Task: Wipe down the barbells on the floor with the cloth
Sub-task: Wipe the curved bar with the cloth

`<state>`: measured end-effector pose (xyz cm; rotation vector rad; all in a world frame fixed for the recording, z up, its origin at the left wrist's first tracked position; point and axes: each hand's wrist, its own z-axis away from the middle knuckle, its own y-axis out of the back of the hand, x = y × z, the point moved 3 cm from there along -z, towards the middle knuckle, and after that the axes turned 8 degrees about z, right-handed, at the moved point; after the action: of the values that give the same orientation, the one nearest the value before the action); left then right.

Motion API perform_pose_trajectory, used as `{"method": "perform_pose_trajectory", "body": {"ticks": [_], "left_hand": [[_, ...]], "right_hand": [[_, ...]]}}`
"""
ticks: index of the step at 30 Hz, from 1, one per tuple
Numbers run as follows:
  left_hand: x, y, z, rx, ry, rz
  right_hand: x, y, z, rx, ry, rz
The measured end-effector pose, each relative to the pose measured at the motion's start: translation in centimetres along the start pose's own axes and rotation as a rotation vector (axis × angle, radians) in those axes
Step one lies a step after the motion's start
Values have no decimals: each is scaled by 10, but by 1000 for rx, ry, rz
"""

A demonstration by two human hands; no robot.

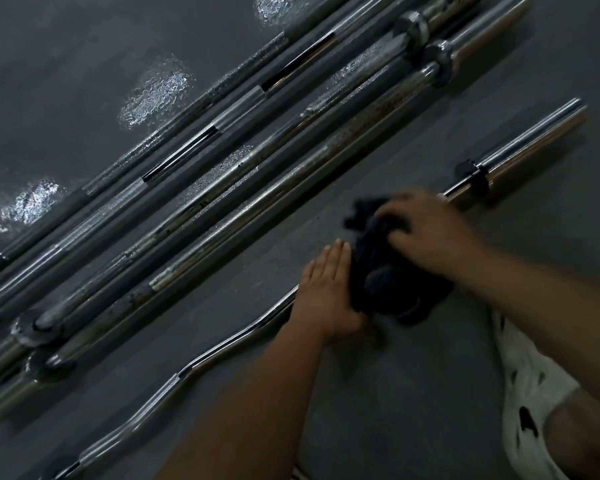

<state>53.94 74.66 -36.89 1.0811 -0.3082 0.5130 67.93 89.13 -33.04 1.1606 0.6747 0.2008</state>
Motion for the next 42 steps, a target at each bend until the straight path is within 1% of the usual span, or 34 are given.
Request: {"method": "perform_pose_trajectory", "body": {"ticks": [1,2,3,4,5,6,7,8,9,10,11,13,14,15,16,17,18,19,21,23,27,32,34,36,37,38,40,41,42], "left_hand": [[0,-1,0,14,-3,0],[0,-2,1,15,-3,3],[0,-3,1,12,-3,6],[0,-4,1,15,-4,8],[0,-3,1,20,-5,7],[-1,-2,1,21,-7,5],[-1,-1,1,14,-8,5],[-2,0,0,-1,-9,10],[-2,0,0,-7,-12,17],[-2,0,-1,-5,-13,23],[-2,-1,0,2,-11,22],[-3,-3,0,21,-4,16],[-3,-5,0,26,-1,16],[-3,-6,0,27,1,16],[-3,-6,-1,27,-1,14],[-3,-5,-1,26,-3,15],[-4,-4,-1,15,-2,19],[-4,-3,-1,0,-1,22],[-4,-2,-2,-7,0,23],[-3,-2,-1,-1,0,26],[-4,3,1,-1,-17,32],[-25,0,28,33,32,-49],[-44,-3,49,62,88,-80],[-66,-4,72,124,162,-111],[-76,-5,83,163,194,-129],[-84,-7,91,197,216,-143],[-94,-11,101,228,246,-128],[-96,-13,104,247,262,-93],[-98,-13,106,267,278,-57]], "right_hand": [[24,10,-4,124,-150,-1],[39,12,1,213,-285,17],[41,2,11,239,-354,45],[30,-12,22,223,-362,52],[9,-28,33,194,-308,56],[-13,-40,41,147,-190,42],[-31,-47,45,53,-60,12],[-39,-45,43,-45,57,-2],[-36,-36,35,-87,128,-7],[-24,-27,23,-91,125,-18],[-2,-15,11,-28,33,-30],[36,0,6,166,-259,-55],[38,-4,13,201,-328,-13],[27,-16,21,188,-318,28],[8,-29,29,140,-230,49],[-12,-39,34,79,-97,47],[-26,-41,34,-12,17,30],[-29,-36,31,-89,90,32],[-17,-20,16,-129,127,49],[-4,-17,13,-85,73,79],[-15,-35,22,-50,-52,140],[-12,-28,24,-78,-51,151],[-22,-34,28,31,-124,124],[-48,-50,33,150,-289,62],[-67,-62,35,155,-329,5],[-92,-76,39,116,-291,-49],[-145,-106,51,-21,-33,-73],[-163,-115,57,-97,102,-58],[-168,-115,57,-169,196,-41]]}}
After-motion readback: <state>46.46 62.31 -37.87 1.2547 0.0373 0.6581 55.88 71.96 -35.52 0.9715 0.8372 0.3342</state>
